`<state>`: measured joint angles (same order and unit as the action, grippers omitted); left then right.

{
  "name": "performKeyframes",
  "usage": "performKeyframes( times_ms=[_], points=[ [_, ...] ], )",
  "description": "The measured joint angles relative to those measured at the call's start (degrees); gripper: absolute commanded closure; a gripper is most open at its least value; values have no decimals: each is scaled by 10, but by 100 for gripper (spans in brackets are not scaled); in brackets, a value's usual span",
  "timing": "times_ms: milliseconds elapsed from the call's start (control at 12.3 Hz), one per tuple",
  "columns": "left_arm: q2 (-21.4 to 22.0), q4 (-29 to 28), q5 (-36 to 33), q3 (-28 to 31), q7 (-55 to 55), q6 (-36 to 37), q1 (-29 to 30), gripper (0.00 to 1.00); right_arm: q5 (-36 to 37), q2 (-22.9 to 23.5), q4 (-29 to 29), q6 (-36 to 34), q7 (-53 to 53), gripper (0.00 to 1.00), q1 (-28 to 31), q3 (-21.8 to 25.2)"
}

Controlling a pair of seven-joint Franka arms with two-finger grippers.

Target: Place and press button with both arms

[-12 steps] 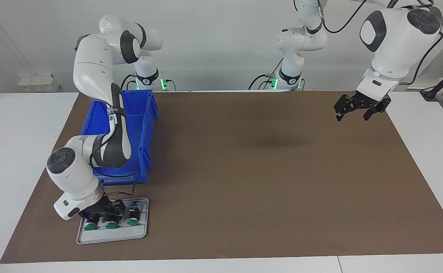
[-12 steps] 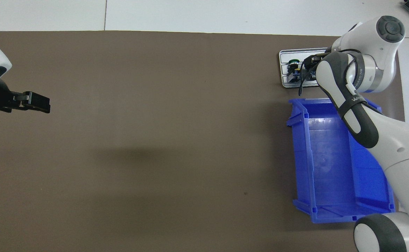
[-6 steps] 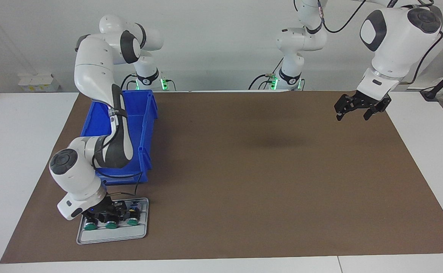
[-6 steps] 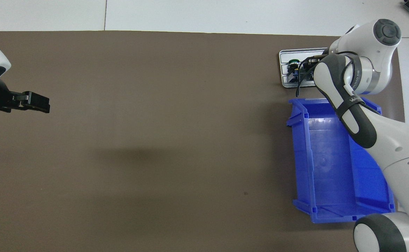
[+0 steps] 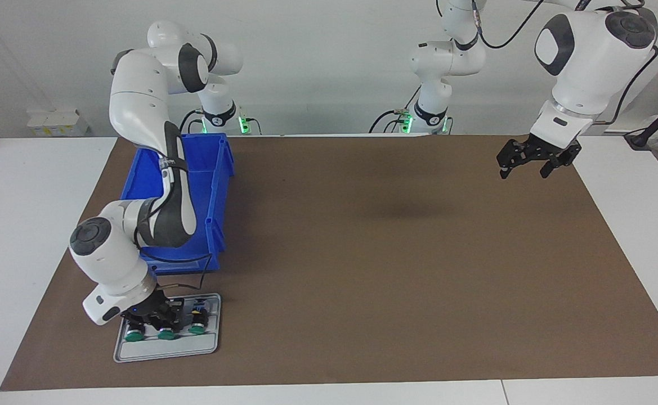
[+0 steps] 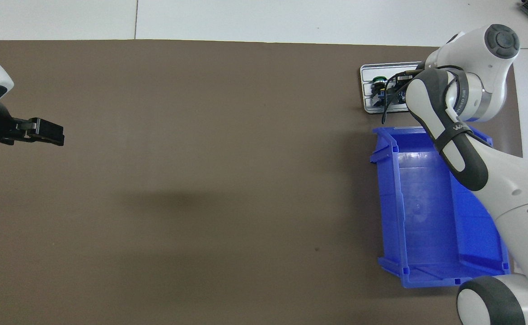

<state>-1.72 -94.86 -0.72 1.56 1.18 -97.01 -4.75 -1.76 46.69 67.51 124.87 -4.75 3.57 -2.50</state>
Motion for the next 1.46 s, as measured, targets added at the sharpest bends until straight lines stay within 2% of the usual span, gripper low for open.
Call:
performKeyframes(
  times_ms=[244, 569, 976, 1464],
  points=[
    [0, 0, 0, 0, 0, 0, 0, 0, -1, -45, 3, -26, 71, 100, -1, 0],
    [0, 0, 0, 0, 0, 0, 0, 0, 3, -115, 32, -82, 300, 100, -40, -1],
    [0, 0, 0, 0, 0, 0, 0, 0, 75, -146, 46, -123, 671, 100, -167, -2],
    [0, 0, 0, 0, 0, 0, 0, 0, 78, -147, 54, -125, 1034, 100, -314, -3]
  ],
)
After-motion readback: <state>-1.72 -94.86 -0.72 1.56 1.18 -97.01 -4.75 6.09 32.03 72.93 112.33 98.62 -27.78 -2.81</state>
